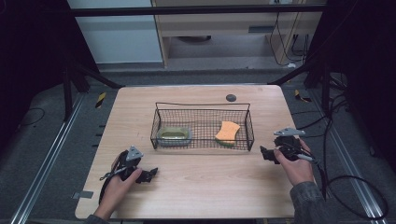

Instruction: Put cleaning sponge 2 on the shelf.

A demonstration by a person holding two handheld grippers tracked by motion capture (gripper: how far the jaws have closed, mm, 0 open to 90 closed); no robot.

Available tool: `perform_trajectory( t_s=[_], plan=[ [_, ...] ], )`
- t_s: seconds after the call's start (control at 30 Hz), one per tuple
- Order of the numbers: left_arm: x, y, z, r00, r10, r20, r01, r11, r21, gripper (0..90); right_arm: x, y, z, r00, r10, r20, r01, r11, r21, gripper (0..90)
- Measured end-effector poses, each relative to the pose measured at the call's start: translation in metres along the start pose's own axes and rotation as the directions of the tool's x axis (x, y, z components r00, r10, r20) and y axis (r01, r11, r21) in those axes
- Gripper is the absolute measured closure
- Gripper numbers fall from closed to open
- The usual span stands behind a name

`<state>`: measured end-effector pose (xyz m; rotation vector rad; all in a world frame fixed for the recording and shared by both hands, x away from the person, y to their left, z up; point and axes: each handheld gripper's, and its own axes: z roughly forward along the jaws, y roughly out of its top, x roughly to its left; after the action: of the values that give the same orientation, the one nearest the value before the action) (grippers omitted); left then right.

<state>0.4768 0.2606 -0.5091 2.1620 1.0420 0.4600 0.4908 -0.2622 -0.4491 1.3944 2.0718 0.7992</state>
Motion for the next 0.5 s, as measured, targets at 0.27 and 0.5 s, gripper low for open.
perform_trajectory(
  t_s=[0.27, 0.5],
  plan=[
    [0.0, 0.0, 0.0, 1.0, 0.0, -0.001, 0.0, 1.0, 0.0, 0.0, -0.001, -0.013, 0.022, 0.9994, 0.034, -0.004, -0.034, 0.999, 0.034, 13.0],
    [0.0, 0.0, 0.0, 1.0, 0.0, 0.0, 0.0, 1.0, 0.0, 0.0, -0.007, -0.022, 0.037, 0.9971, 0.075, -0.003, -0.075, 0.996, 0.037, 12.9]
  ],
)
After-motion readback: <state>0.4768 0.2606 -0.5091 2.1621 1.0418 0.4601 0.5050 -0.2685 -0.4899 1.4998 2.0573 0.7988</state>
